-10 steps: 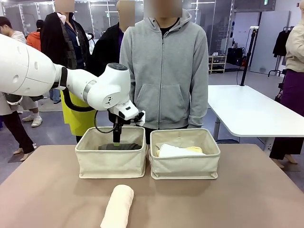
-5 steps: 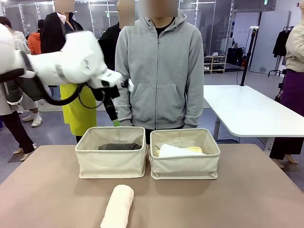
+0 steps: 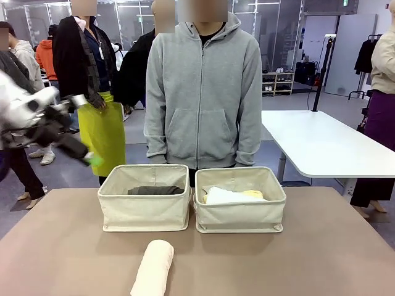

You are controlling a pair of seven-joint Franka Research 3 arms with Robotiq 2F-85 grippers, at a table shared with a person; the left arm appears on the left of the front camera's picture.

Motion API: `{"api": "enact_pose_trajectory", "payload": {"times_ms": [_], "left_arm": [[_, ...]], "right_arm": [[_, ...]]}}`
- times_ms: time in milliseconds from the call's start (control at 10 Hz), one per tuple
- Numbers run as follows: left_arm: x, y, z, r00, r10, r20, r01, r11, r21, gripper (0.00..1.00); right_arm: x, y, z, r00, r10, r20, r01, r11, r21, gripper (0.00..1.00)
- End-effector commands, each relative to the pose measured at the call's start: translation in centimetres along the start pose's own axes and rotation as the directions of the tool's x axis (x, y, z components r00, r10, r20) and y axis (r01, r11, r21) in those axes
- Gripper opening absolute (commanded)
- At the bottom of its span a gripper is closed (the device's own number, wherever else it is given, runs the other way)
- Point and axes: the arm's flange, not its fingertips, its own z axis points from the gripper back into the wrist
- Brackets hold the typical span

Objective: Divide the towels into two baskets.
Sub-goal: Pick up one hotel-folded towel from the bottom of the table and place it in the Fabric basket indicated by the person.

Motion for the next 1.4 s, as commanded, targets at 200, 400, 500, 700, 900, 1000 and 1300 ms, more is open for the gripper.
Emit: {"api": "enact_pose_trajectory", "payload": {"times_ms": [200,400,500,700,900,1000,1300], "left_arm": [[-13.1,3.7,6.4,0.959,0.221,0.179,-0.173,0.953,-0.25,1.0],[-18.5,6.0,7.9,0.944,0.301,0.138,-0.245,0.915,-0.322,1.0],[-21.7,6.9,8.4,0.915,0.401,0.044,-0.367,0.872,-0.324,1.0],[-24.7,7.7,8.3,0.906,0.419,0.05,-0.377,0.856,-0.355,1.0],[-24.9,7.2,7.7,0.897,0.436,0.074,-0.389,0.858,-0.337,1.0],[-24.9,7.2,7.7,0.897,0.436,0.074,-0.389,0.858,-0.337,1.0],[-24.9,7.2,7.7,0.897,0.436,0.074,-0.389,0.858,-0.337,1.0]], "right_arm": [[-0.1,0.4,-0.3,1.0,-0.02,-0.003,0.02,1.0,-0.018,0.9],[-0.1,0.4,-0.3,1.0,-0.02,-0.003,0.02,1.0,-0.018,0.9],[-0.1,0.4,-0.3,1.0,-0.02,-0.003,0.02,1.0,-0.018,0.9],[-0.1,0.4,-0.3,1.0,-0.02,-0.003,0.02,1.0,-0.018,0.9],[-0.1,0.4,-0.3,1.0,-0.02,-0.003,0.02,1.0,-0.018,0.9],[-0.1,0.4,-0.3,1.0,-0.02,-0.003,0.02,1.0,-0.018,0.9],[-0.1,0.4,-0.3,1.0,-0.02,-0.003,0.02,1.0,-0.018,0.9]]}}
